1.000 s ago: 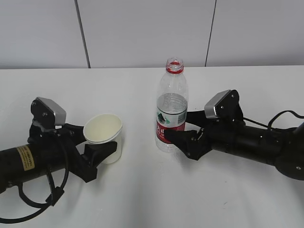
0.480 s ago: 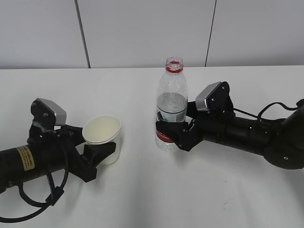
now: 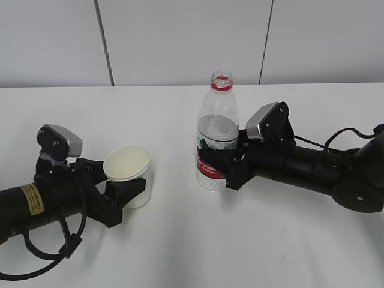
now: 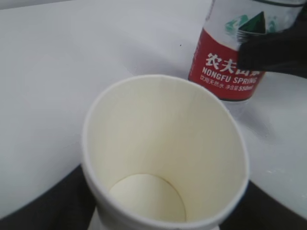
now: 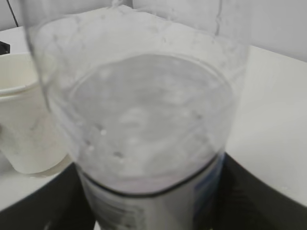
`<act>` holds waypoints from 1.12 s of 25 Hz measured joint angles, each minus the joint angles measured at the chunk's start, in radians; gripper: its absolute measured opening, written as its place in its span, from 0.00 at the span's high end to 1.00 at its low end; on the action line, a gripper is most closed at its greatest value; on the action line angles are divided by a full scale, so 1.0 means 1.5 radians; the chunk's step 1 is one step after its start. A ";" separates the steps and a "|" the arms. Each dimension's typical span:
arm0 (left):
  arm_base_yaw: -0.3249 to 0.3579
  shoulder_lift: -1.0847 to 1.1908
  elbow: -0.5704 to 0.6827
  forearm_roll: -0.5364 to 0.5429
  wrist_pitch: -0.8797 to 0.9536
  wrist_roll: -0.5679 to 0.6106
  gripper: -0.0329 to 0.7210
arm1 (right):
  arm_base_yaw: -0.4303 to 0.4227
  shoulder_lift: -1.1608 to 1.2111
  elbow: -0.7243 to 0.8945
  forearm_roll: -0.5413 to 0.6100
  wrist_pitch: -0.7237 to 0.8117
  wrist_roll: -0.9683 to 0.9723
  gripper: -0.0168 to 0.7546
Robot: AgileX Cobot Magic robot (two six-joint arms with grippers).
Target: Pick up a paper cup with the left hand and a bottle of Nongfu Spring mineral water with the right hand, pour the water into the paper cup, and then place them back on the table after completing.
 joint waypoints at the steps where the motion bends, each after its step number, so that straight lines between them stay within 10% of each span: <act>1: 0.000 0.000 0.000 0.002 0.000 -0.002 0.36 | 0.000 0.000 0.000 0.001 0.000 0.000 0.40; 28: 0.000 -0.067 -0.039 0.140 0.071 -0.114 0.36 | 0.011 -0.021 -0.269 -0.269 0.267 -0.086 0.45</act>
